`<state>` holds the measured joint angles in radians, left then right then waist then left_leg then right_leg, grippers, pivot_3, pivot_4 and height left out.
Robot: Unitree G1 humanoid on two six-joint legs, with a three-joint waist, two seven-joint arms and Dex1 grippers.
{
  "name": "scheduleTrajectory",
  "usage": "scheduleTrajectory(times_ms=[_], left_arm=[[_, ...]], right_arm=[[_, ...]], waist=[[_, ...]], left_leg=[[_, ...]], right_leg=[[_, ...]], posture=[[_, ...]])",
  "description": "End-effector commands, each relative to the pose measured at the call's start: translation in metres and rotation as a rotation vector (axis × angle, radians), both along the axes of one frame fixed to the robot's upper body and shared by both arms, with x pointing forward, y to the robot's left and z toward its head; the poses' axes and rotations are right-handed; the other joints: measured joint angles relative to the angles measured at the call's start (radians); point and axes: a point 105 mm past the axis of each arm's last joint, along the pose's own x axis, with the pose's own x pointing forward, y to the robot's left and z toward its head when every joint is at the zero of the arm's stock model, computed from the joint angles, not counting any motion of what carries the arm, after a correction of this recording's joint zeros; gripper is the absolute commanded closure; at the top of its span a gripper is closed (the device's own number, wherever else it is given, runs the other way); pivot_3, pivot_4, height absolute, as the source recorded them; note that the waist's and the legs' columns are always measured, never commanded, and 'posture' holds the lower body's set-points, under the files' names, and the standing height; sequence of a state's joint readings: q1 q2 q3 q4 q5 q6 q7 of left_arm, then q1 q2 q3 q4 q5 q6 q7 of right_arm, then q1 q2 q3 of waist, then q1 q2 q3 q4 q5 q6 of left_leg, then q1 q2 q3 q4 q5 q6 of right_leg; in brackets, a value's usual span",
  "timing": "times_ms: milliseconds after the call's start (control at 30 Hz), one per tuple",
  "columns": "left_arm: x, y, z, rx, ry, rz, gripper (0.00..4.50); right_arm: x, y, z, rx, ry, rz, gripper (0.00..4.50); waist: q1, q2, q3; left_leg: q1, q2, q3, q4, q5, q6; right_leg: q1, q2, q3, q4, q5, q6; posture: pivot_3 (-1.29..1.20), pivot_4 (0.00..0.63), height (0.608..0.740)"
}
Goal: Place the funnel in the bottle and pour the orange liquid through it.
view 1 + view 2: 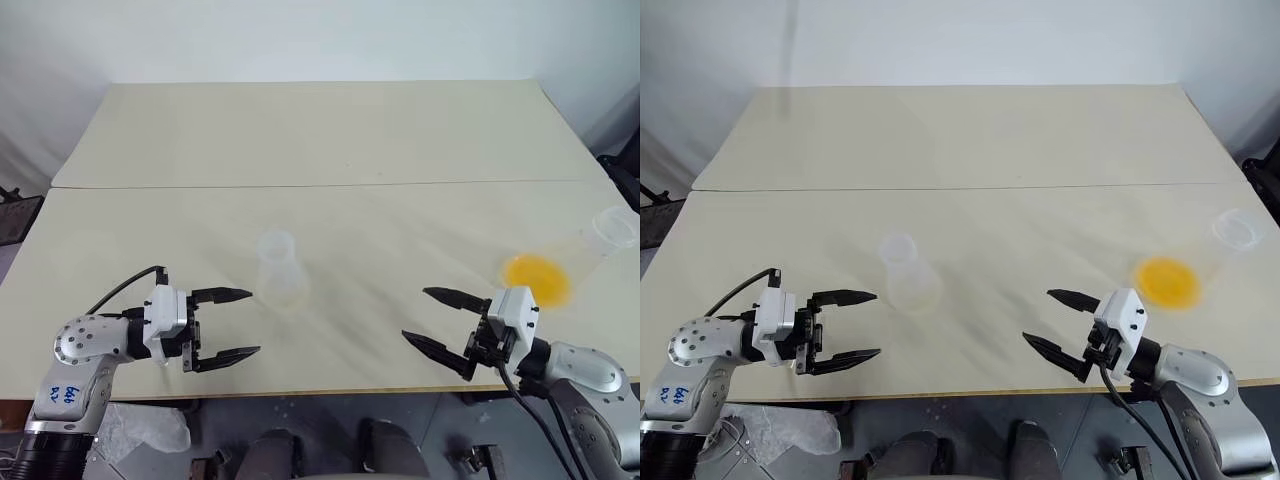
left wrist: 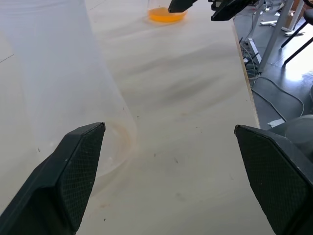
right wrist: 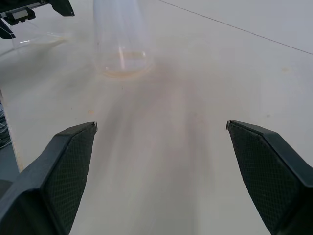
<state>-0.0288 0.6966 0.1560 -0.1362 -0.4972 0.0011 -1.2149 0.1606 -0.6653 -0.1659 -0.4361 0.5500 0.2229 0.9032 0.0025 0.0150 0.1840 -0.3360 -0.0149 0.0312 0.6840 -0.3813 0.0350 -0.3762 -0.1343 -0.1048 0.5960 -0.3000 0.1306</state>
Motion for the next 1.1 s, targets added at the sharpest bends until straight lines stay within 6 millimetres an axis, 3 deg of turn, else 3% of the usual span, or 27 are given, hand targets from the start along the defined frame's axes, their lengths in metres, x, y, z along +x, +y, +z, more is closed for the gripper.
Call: scheduleTrajectory(times_ms=[33,400,533,733,867,1100], left_arm=[[-0.001,-0.001,0.004,-0.020,-0.006,-0.008,0.00],[0.009,-0.002,0.015,-0.064,-0.011,0.103,0.00],[0.004,0.012,0.023,-0.080,0.002,0.182,0.00],[-0.018,0.046,0.027,-0.048,0.001,0.326,0.00],[-0.025,0.055,0.030,-0.045,0.010,0.381,0.00],[-0.003,0.039,0.037,-0.070,-0.051,0.325,0.00]], right_arm=[[-0.002,0.000,0.010,-0.002,-0.054,0.011,0.06],[0.002,-0.002,0.005,-0.003,-0.042,0.033,0.06],[0.004,-0.003,0.004,-0.004,-0.035,0.054,0.06],[0.007,-0.004,0.000,0.008,-0.021,0.086,0.06],[0.009,-0.004,-0.003,0.012,-0.020,0.100,0.06],[0.015,-0.005,-0.007,0.018,-0.042,0.110,0.06]], waist=[[0.000,0.000,0.000],[0.000,0.000,0.000],[-0.001,0.000,0.000],[-0.004,0.000,0.001],[0.004,0.000,0.001],[0.021,0.001,0.002]], left_leg=[[0.000,0.000,0.000,0.000,0.000,0.000],[0.000,0.000,0.000,0.000,0.000,0.000],[0.000,0.000,0.000,0.000,0.000,0.000],[0.000,0.003,0.000,0.000,-0.001,-0.002],[0.000,0.003,-0.001,0.000,-0.001,-0.001],[0.001,0.002,0.000,0.000,-0.001,-0.002]], right_leg=[[0.000,0.000,0.000,0.000,0.000,0.000],[0.000,0.000,0.000,0.000,0.000,0.000],[0.000,0.000,0.000,0.000,0.000,0.000],[0.000,0.000,0.000,-0.001,0.000,0.000],[0.001,-0.001,0.000,-0.004,0.000,0.000],[0.000,-0.001,0.001,-0.004,0.000,-0.001]], posture=[[0.00,0.150,0.740],[0.00,0.150,0.740],[0.00,0.150,0.740],[0.00,0.150,0.740],[0.00,0.150,0.740],[0.00,0.150,0.740]])
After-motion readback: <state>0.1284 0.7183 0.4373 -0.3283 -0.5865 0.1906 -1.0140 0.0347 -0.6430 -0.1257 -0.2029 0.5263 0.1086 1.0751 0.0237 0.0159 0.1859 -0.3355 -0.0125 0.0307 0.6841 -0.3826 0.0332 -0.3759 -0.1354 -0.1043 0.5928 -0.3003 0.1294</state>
